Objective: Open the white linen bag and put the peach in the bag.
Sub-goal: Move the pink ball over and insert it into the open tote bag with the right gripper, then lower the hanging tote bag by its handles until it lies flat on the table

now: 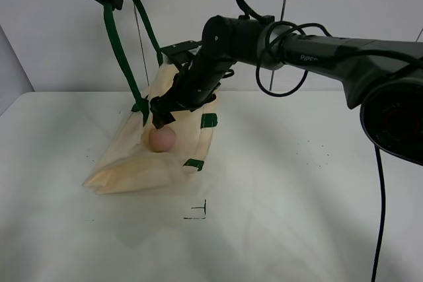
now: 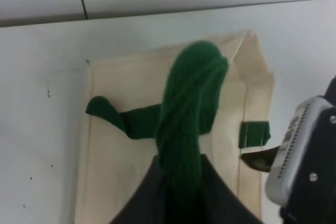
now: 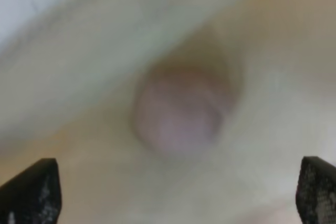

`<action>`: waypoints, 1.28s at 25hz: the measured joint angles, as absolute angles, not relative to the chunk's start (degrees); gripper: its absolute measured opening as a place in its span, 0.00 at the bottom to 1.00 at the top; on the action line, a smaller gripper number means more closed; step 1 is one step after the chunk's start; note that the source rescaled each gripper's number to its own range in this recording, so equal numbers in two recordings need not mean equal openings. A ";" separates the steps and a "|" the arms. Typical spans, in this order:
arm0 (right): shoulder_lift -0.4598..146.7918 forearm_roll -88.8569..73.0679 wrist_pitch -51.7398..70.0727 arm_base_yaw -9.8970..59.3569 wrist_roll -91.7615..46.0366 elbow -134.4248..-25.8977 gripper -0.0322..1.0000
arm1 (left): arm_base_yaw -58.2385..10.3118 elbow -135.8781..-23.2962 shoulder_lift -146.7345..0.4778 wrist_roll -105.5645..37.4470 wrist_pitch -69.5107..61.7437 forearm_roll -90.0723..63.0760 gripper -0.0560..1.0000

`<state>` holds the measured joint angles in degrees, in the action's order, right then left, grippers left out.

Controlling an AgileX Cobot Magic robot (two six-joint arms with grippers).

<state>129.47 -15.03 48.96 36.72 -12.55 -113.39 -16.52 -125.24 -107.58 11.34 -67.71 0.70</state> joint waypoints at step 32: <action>129.18 -1.83 69.47 3.00 0.83 -123.47 1.00 | -16.52 -125.17 -107.58 11.34 -67.71 0.52 0.05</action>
<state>129.18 -1.83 69.47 3.00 0.83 -123.47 -16.52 -125.17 -107.58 11.34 -67.71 0.52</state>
